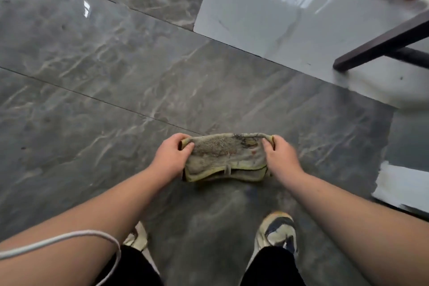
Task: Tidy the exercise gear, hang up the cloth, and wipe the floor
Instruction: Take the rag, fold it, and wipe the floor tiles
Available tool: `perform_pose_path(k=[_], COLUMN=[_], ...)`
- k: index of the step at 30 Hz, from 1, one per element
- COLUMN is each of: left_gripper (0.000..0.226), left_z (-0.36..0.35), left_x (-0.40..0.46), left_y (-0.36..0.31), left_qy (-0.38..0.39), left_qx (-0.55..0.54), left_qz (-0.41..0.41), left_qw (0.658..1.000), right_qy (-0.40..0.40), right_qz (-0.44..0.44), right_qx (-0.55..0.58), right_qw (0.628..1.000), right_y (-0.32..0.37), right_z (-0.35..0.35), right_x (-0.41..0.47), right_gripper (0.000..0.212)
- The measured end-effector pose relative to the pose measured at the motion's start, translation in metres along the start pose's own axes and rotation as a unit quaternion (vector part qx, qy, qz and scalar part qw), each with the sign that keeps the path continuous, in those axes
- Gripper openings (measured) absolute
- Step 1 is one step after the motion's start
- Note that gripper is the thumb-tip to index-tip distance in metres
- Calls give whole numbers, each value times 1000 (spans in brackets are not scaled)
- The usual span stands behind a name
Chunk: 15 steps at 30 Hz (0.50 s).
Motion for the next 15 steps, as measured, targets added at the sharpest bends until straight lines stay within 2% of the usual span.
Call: perform_pose_path(k=[2,5,7,10,13,15], left_gripper=[7,8,19,45,57,60], left_z=[-14,-13,-6,-3,-39,-66], left_x=[18,25,22,7,0,-1], left_y=[3,0,-13,-44,-61,-62], left_qy=[-8,-35,-85,-182,-160,-117], left_qx=[65,157,260,308,368,404], left_qz=[-18,-36,-84,-203,-292,-313], left_qw=[998,986,958,911,868,852], right_qy=[13,24,2,-13,37,61], right_qz=[27,69,125,266,363,401], right_qx=[-45,-113,-153,-194,-275,-314], right_qw=[999,991,980,944,889,859], right_y=[-10,-13,-5,21,40,41], right_z=[-11,-12,-5,-5,-31,-54], right_x=[23,41,46,41,21,8], right_gripper=[36,23,20,27,35,45])
Point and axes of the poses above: each hand's wrist, its own x-axis towards the middle knuckle, its own z-axis out of the back of the hand, y = z × x, the point moved 10 cm from there along x, towards the middle knuckle, and after that the axes turned 11 degrees about x, right-handed, at the moved point
